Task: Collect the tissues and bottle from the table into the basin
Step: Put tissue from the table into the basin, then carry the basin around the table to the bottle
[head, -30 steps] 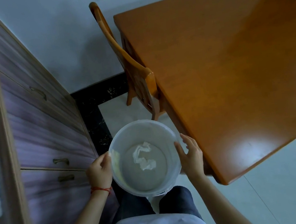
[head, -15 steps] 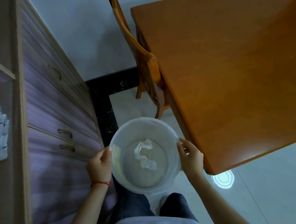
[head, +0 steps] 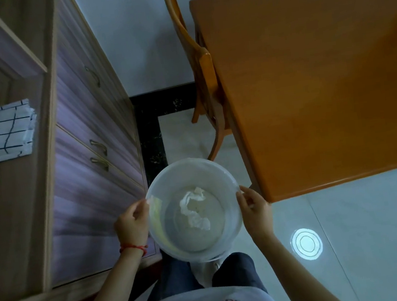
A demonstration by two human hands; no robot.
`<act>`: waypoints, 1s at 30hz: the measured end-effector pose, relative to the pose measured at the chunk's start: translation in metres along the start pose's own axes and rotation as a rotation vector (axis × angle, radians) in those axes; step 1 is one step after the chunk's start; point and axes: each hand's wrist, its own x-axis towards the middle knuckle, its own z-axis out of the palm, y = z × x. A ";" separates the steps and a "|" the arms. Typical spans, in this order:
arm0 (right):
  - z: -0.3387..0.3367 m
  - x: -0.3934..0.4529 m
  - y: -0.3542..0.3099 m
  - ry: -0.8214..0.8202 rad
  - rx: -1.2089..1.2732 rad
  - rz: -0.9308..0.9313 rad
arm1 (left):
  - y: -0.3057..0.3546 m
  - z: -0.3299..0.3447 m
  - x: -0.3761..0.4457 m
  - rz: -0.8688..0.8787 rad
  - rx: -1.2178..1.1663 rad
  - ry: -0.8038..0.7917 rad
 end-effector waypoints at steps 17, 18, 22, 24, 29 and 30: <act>-0.019 -0.131 0.052 0.412 0.104 0.262 | -0.008 0.003 -0.048 0.207 0.032 -0.346; -0.022 -0.139 0.057 0.442 0.115 0.286 | -0.006 0.007 -0.053 0.218 0.039 -0.372; -0.037 -0.167 0.072 0.555 0.143 0.353 | 0.004 0.022 -0.073 0.271 0.041 -0.490; -0.047 -0.180 0.079 0.606 0.164 0.394 | 0.009 0.033 -0.085 0.315 0.061 -0.526; -0.080 -0.213 0.104 0.758 0.248 0.453 | 0.032 0.065 -0.128 0.391 0.070 -0.628; -0.087 -0.219 0.109 0.786 0.261 0.463 | 0.037 0.072 -0.138 0.397 0.081 -0.649</act>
